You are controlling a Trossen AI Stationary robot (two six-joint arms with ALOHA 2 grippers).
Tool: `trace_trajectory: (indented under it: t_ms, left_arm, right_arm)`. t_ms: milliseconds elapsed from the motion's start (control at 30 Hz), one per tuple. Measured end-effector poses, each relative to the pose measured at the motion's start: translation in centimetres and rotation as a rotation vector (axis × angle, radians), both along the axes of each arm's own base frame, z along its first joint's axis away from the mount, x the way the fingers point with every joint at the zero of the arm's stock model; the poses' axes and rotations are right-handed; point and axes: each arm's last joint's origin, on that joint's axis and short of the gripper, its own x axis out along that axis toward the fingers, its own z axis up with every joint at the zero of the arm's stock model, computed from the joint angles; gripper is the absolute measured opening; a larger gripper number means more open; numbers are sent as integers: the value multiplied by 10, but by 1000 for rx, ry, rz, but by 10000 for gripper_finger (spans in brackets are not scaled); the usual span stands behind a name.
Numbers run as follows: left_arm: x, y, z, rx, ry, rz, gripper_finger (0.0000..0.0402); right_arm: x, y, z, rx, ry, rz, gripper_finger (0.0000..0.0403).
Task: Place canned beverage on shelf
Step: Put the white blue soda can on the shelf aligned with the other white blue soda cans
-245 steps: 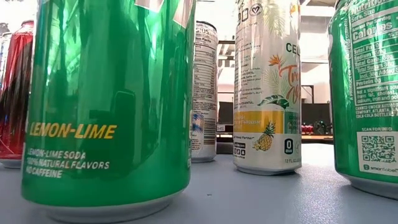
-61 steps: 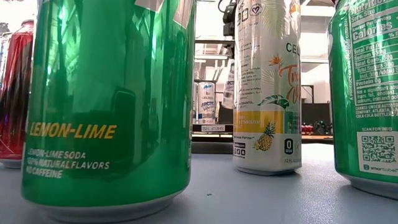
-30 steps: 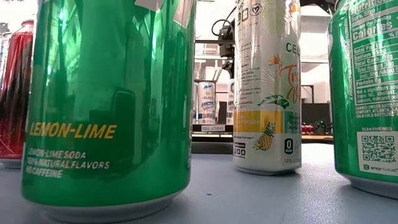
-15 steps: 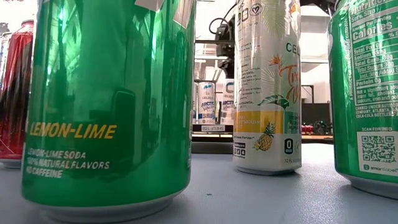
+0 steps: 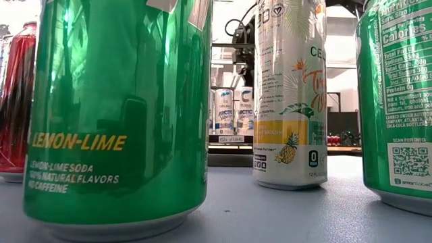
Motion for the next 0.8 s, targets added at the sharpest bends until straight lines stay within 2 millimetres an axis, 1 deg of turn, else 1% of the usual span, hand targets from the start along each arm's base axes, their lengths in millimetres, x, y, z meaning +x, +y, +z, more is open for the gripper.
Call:
trace_trajectory:
  t_ms: [200,433,600,800]
  left_arm:
    - [0,0,0,9,11,-3,332]
    - [0,0,0,32,26,-9,332]
    - [0,0,0,32,27,-9,332]
    - [0,0,0,32,27,-9,332]
  right_arm:
    - [4,3,1,0,-13,-86,251]
    - [3,4,1,32,-19,-171,255]
    - [3,4,1,43,-22,-200,278]
    - [6,6,2,33,-43,-193,312]
